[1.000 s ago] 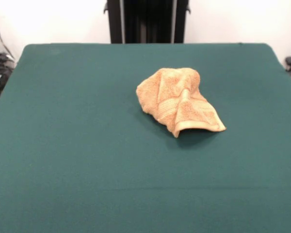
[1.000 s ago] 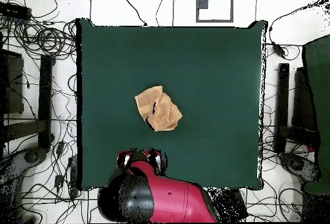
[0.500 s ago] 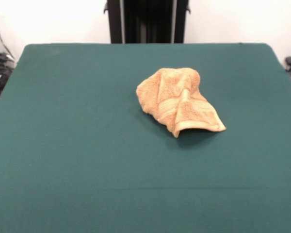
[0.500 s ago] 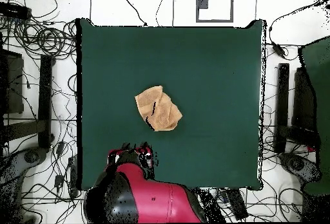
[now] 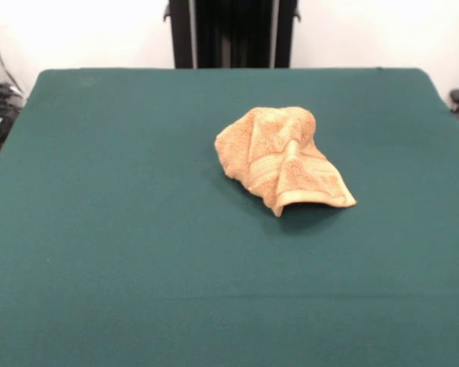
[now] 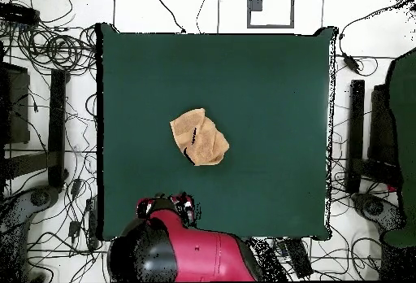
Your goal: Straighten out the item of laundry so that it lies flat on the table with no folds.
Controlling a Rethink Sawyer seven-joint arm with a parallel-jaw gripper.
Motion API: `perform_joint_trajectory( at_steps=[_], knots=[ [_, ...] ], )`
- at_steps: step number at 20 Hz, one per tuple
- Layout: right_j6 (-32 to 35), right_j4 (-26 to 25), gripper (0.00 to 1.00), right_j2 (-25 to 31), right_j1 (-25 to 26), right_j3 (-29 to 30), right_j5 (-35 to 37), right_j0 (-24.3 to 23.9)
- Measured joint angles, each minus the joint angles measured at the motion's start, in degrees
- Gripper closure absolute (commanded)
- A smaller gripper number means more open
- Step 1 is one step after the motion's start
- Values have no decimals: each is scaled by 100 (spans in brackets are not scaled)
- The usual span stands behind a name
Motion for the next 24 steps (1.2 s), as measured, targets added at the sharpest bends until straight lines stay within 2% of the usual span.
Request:
perform_joint_trajectory(
  at_steps=[4, 7, 12, 24],
  knots=[
    [0, -33, 0, -1, -211, -9, 578, -327],
    [0, -58, 0, 31, -342, -45, 1002, -834],
    [-1, -61, 0, 146, -461, -59, 1239, -1386],
    [-1, -86, 0, 418, -713, 27, 1239, -1390]
  ],
)
